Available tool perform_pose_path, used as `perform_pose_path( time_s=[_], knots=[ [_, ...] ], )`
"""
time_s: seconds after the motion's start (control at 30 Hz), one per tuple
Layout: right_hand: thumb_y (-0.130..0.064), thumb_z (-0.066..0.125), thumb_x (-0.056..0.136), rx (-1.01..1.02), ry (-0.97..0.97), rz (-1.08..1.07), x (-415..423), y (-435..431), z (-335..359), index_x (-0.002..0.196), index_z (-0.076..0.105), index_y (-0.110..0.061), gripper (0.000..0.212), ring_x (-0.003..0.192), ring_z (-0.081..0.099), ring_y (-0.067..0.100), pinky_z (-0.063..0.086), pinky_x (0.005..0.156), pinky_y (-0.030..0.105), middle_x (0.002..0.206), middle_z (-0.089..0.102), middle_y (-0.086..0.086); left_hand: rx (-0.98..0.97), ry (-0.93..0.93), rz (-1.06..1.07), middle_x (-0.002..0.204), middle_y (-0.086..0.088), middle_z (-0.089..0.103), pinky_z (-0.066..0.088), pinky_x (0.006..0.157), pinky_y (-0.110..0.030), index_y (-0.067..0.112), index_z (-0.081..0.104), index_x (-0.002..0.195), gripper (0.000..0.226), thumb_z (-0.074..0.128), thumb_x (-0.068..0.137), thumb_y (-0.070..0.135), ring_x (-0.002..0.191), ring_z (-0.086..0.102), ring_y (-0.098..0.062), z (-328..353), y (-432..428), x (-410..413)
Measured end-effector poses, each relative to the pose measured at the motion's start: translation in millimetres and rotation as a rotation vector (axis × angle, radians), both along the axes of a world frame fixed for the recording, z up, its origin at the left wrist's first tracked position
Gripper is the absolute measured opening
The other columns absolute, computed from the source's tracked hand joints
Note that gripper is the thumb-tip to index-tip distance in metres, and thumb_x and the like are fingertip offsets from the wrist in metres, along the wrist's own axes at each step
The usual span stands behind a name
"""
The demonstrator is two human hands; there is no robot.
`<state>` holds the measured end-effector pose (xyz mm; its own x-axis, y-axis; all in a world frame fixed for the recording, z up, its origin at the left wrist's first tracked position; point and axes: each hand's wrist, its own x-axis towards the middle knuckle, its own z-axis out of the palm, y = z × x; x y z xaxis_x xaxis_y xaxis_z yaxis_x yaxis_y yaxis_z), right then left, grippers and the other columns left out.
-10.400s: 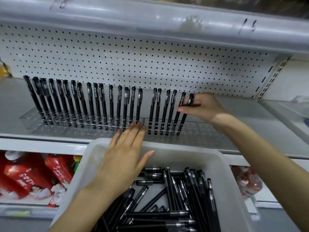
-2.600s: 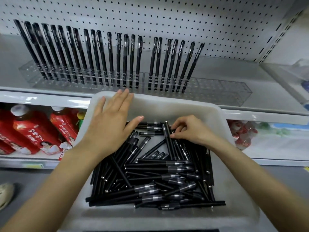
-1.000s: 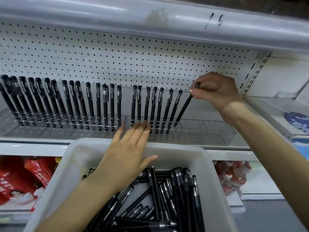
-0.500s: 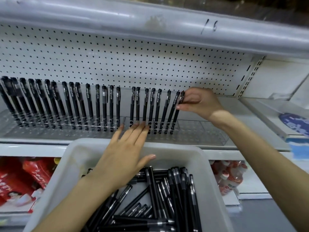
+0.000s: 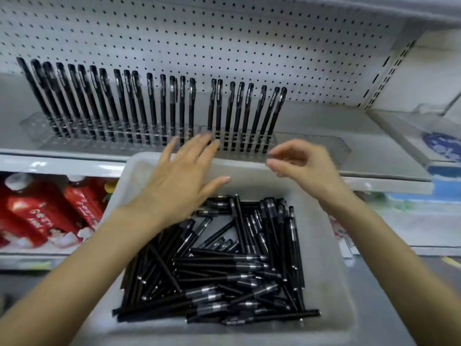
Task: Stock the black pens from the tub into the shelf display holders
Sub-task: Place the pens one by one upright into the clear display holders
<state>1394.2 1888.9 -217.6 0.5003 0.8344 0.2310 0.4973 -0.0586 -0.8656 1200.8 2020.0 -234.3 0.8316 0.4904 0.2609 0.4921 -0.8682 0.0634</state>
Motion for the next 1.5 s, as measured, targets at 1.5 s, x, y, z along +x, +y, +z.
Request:
perform_pose_path(
  time_s=[1.5],
  knots=[
    [-0.005,0.066,0.082,0.08,0.358,0.221,-35.6,18.4,13.2,0.092,0.067,-0.012,0.012,0.084,0.068,0.016,0.055,0.072,0.024,0.085,0.072,0.005,-0.794,-0.408,-0.121,0.101,0.016,0.067,0.049,0.089,-0.021,0.033,0.06,0.117,0.049,0.048,0.077,0.059,0.096,0.06,0.007,7.5,-23.5,-11.5]
  ],
)
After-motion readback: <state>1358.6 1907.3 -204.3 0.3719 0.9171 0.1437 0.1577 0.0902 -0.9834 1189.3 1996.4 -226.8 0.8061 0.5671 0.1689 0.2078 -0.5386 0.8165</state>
